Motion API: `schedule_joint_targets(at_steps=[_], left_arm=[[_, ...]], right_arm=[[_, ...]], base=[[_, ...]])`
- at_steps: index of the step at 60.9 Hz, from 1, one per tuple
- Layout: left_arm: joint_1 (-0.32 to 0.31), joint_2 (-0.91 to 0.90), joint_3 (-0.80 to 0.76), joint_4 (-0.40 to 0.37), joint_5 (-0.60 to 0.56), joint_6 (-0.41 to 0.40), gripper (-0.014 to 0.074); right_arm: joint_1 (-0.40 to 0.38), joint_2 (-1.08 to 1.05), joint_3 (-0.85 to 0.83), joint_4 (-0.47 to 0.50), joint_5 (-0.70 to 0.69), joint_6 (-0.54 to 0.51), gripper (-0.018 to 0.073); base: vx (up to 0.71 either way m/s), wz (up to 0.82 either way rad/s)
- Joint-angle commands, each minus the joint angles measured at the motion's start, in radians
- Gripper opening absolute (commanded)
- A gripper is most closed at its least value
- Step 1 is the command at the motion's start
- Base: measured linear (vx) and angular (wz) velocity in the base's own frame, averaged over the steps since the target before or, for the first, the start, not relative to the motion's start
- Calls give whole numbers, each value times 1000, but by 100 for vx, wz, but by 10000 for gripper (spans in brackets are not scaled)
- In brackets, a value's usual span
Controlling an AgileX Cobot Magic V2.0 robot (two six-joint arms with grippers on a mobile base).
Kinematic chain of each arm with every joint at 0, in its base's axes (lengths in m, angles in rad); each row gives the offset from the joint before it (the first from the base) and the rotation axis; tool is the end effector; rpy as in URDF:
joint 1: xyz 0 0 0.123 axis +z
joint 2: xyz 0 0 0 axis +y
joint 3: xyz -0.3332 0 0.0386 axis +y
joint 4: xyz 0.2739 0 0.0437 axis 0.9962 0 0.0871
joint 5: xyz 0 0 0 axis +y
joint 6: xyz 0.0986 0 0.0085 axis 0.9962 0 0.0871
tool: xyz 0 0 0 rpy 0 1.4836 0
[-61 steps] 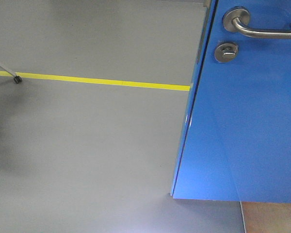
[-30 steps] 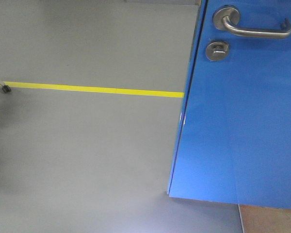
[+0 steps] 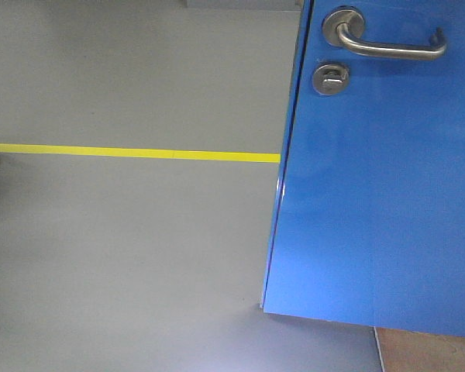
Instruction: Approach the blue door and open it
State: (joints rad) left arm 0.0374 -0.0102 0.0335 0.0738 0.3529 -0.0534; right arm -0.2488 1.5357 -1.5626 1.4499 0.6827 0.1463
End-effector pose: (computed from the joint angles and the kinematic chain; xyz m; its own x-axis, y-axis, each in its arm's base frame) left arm 0.0360 0.0039 0.1673 -0.2849 0.0052 -0.9585 -0.0573 0.9981 0.0225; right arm 0.3803 -0.0326 0.5096 -0.4148 0.9097 -0.0193 -0.0196 0.0122 0.9997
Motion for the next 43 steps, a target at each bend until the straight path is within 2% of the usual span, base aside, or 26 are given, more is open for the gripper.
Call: schedule_joint_targets(at_steps=[1,43], left_arm=[[-1,-17,-32,1,-75,-4,71],[-1,-17,-32,1,-75,-4,71]], right_arm=[[-5,-29,-31,43,-41,-7,-4],[-5,-29,-31,43,-41,-7,-4]], base=[[9,-6],[4,-3]])
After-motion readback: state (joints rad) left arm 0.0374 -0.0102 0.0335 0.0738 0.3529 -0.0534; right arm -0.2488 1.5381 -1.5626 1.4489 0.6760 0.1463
